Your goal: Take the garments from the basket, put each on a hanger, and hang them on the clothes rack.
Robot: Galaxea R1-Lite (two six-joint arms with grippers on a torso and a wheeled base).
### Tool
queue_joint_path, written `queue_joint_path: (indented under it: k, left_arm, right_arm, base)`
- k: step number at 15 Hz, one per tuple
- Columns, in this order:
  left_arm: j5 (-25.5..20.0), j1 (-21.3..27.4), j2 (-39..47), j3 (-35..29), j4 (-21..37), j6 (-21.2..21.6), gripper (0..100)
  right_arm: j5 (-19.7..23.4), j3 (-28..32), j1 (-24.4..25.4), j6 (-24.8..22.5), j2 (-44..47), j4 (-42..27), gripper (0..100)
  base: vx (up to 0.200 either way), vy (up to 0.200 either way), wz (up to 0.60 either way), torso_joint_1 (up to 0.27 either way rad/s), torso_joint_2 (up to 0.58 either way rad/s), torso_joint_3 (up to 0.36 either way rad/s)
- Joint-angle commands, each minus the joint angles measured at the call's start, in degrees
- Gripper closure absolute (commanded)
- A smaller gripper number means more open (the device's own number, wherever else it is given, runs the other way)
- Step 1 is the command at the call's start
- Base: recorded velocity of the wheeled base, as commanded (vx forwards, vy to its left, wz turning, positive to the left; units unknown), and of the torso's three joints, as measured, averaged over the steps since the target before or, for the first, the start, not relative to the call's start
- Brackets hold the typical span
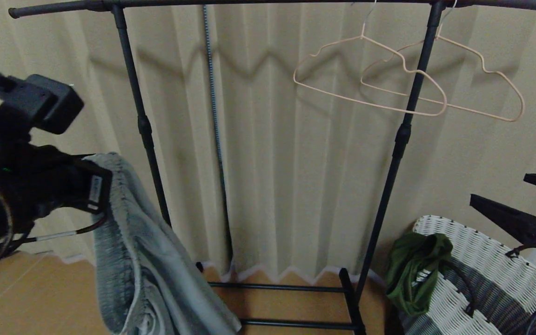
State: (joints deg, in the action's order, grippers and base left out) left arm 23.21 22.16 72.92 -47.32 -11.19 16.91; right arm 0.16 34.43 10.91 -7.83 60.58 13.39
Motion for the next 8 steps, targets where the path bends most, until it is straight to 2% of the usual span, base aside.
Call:
queue_joint_path:
  k: [1,4,6,8]
  left_arm:
    - [-4.31,-8.19,-9.91,5.66,-0.06,1.64,100]
    - [-7.65,-14.08,-14.56,10.23,-0.15,1.29,100]
    - [-9.06,-15.66,-16.76,11.90,-0.15,0.23,100]
    - [-10.55,-15.75,-17.82,13.22,-0.23,-0.21,100]
  right_arm:
    - [-2.18,-0.76,-1.07,-0.35,0.42,0.06,0]
    - [-7.54,-2.08,-1.24,-1.49,0.68,0.06,0]
    - [-7.72,-2.52,-1.24,-3.78,0.60,0.15,0]
    - [-7.63,-2.61,-1.24,-3.86,0.77,0.15,0]
  base:
    - [0.000,0.000,0.00,0.000,0.00,0.000]
    - [0.000,0.000,0.00,0.000,0.00,0.000]
    - [0.000,0.000,0.00,0.000,0.00,0.000]
    - [0.000,0.000,0.00,0.000,0.00,0.000]
